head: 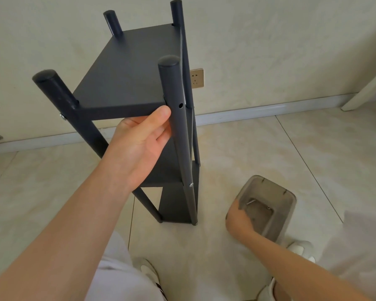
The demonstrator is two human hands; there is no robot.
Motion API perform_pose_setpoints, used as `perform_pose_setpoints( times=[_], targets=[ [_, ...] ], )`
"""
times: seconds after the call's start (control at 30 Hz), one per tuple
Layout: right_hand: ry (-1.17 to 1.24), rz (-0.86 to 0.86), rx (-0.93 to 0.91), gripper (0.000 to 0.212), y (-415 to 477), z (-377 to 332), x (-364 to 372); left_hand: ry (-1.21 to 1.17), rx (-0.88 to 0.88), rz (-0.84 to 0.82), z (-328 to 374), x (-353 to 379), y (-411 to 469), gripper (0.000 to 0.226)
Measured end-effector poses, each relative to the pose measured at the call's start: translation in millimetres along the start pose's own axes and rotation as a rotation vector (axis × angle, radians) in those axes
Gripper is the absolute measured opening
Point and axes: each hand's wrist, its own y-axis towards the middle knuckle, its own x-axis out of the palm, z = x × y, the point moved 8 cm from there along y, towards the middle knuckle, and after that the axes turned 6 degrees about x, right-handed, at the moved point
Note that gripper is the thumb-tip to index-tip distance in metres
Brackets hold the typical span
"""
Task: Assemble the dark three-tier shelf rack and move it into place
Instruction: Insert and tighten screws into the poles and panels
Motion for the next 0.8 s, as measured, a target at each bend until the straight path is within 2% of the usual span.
perform_pose_setpoints(
  times=[0.03,0.07,0.2,0.37,0.43,0.5,0.57,0.6,0.63,0.7,0.8],
  targets=[
    [-0.015,0.052,-0.091,0.058,-5.9,-10.6,2.1,0.000,-0.002,0.007,-0.3,-0.3,0.0,0.014],
    [-0.158,-0.001,-0.127,0.061,-13.4,-14.8,12.6,-0.002,-0.003,0.014,-0.5,-0.5,0.0,0.015],
    [-0.305,-0.073,-0.224,0.067,-30.3,-29.0,36.2,0.002,0.000,0.032,0.2,-1.1,-1.1,0.034],
    [-0.393,-0.101,-0.246,0.080,-46.0,-24.8,48.7,-0.010,-0.007,0.030,1.9,0.4,-3.3,0.029],
    [-0.414,-0.117,-0.242,0.081,-44.2,-17.8,55.0,-0.010,-0.016,0.037,0.6,0.2,-2.9,0.018],
    [-0.403,-0.180,-0.259,0.068,-43.4,-17.8,56.2,-0.003,-0.021,0.054,-0.6,-0.5,-2.9,0.010],
    [-0.269,-0.335,-0.245,0.038,-36.3,-23.6,55.6,0.006,-0.018,0.058,-1.2,-0.9,-3.2,0.012],
    [-0.188,-0.415,-0.197,0.030,-30.5,-25.3,52.6,0.009,-0.020,0.052,-0.9,0.0,-3.7,0.013],
    [-0.134,-0.452,-0.145,0.030,-20.9,-25.6,47.6,0.015,-0.022,0.044,-0.4,1.2,-4.3,0.014],
    [-0.137,-0.396,-0.104,0.031,5.6,-24.7,29.0,0.042,-0.021,0.033,0.2,1.6,-5.2,0.014],
    [-0.286,-0.249,-0.137,0.022,42.9,-17.1,9.0,0.071,-0.040,0.037,1.0,1.0,-6.3,0.012]
  ],
)
